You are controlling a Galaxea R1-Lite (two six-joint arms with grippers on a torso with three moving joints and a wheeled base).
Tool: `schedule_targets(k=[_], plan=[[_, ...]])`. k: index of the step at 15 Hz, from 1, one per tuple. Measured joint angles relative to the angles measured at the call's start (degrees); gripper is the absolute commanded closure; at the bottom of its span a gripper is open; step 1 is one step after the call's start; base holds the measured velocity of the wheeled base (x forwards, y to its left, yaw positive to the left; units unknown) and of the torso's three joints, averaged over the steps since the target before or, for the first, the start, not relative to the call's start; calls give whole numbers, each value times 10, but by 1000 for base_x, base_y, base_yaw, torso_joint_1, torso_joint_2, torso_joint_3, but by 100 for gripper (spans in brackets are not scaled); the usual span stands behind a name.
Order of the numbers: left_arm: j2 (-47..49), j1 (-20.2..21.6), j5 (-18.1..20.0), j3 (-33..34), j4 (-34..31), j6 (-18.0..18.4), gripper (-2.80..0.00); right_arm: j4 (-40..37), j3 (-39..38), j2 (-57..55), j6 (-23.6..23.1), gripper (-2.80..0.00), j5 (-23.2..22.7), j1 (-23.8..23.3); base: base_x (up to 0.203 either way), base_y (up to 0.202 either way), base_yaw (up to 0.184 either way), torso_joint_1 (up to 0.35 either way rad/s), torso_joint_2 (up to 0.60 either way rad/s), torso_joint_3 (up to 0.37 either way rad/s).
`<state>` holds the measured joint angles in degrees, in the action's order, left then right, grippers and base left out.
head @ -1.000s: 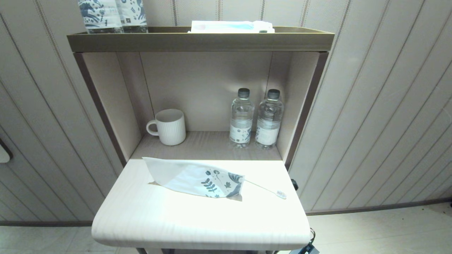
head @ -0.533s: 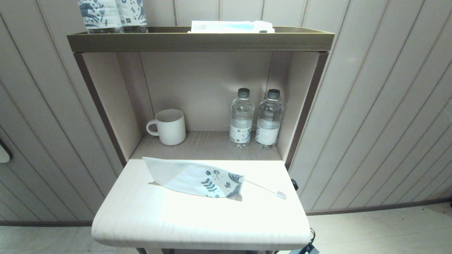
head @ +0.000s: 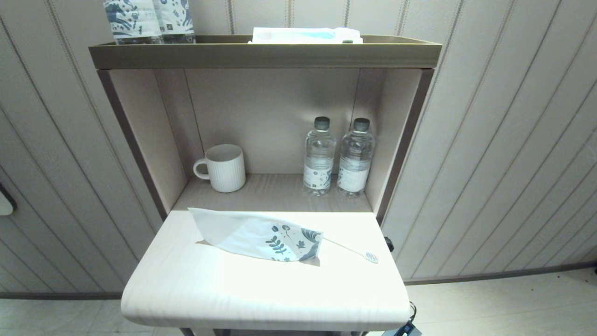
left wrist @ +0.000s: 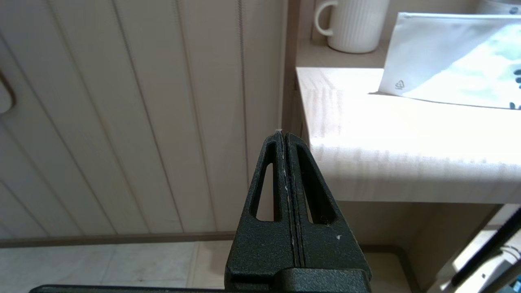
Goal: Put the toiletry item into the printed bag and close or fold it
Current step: Pick up the storage bag
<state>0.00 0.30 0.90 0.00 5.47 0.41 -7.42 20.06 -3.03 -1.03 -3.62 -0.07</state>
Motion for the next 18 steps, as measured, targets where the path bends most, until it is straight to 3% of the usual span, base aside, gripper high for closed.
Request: schedule_targets(k=[4, 6, 11, 14, 15, 18], plan=[[0, 0, 0, 0, -1, 0, 0, -62, 214, -157, -1, 0, -53, 9, 0, 0, 0, 0, 0, 0], [0, 0, 0, 0, -1, 0, 0, -116, 302, -256, 2, 0, -86, 36, 0, 0, 0, 0, 0, 0], [0, 0, 0, 0, -1, 1, 0, -329, 443, -512, -8, 0, -129, 217, 0, 0, 0, 0, 0, 0], [0, 0, 0, 0, -2, 1, 0, -357, 473, -620, -60, 0, -119, 262, 0, 0, 0, 0, 0, 0], [0, 0, 0, 0, -2, 1, 0, -344, 477, -647, -84, -280, -102, 268, 0, 0, 0, 0, 0, 0], [0, 0, 0, 0, -3, 1, 0, -280, 484, -714, -98, -280, -79, 280, 0, 0, 0, 0, 0, 0]])
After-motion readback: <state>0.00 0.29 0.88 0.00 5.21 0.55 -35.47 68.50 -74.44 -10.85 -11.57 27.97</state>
